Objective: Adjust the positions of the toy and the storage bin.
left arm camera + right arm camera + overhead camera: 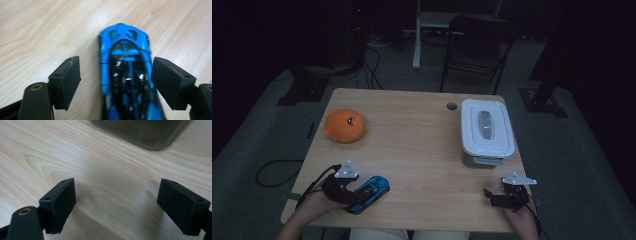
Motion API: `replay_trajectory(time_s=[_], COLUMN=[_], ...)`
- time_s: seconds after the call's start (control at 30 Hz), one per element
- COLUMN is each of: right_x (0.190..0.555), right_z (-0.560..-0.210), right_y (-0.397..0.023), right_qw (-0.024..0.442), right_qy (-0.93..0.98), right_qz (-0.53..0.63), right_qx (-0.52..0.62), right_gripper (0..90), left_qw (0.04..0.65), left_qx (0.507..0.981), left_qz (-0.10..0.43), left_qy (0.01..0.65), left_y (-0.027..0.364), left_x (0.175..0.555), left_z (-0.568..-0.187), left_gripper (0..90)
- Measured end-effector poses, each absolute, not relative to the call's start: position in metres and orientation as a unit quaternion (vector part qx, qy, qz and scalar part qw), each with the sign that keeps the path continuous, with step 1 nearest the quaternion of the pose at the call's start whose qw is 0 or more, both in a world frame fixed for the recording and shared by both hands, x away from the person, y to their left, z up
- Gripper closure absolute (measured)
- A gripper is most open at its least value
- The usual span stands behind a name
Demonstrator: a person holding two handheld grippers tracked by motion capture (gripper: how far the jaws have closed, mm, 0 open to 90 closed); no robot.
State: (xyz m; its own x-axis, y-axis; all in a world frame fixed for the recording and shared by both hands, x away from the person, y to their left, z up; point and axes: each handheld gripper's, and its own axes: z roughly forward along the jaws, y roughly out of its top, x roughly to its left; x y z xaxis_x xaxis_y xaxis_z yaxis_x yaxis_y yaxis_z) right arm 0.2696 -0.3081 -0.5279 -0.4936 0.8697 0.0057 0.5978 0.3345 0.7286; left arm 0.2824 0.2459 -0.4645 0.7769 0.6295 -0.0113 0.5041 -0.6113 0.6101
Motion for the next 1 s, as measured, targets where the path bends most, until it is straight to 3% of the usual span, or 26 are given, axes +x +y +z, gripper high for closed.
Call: replay_trajectory(time_s=[0.23,0.47,0.73,1.0], right_x=[0.27,0.27,0.27,0.27], right_z=[-0.528,-0.528,-0.528,-0.528], right_y=[-0.308,-0.308,-0.308,-0.308], right_qw=[0.197,0.197,0.197,0.197], right_qy=[0.793,0.793,0.793,0.793], right_qz=[0.344,0.344,0.344,0.344], right_qx=[0.463,0.463,0.463,0.463], right_gripper=[14.7,14.7,14.7,14.7], left_qw=[0.314,0.302,0.309,0.298], left_qx=[0.868,0.824,0.796,0.781], left_qz=[0.126,0.186,0.227,0.236], left_qy=[0.363,0.441,0.468,0.495], left_y=[0.282,0.317,0.346,0.365], left_x=[0.303,0.326,0.354,0.389], left_z=[-0.461,-0.464,-0.466,-0.472], left_gripper=[25.0,25.0,25.8,27.1])
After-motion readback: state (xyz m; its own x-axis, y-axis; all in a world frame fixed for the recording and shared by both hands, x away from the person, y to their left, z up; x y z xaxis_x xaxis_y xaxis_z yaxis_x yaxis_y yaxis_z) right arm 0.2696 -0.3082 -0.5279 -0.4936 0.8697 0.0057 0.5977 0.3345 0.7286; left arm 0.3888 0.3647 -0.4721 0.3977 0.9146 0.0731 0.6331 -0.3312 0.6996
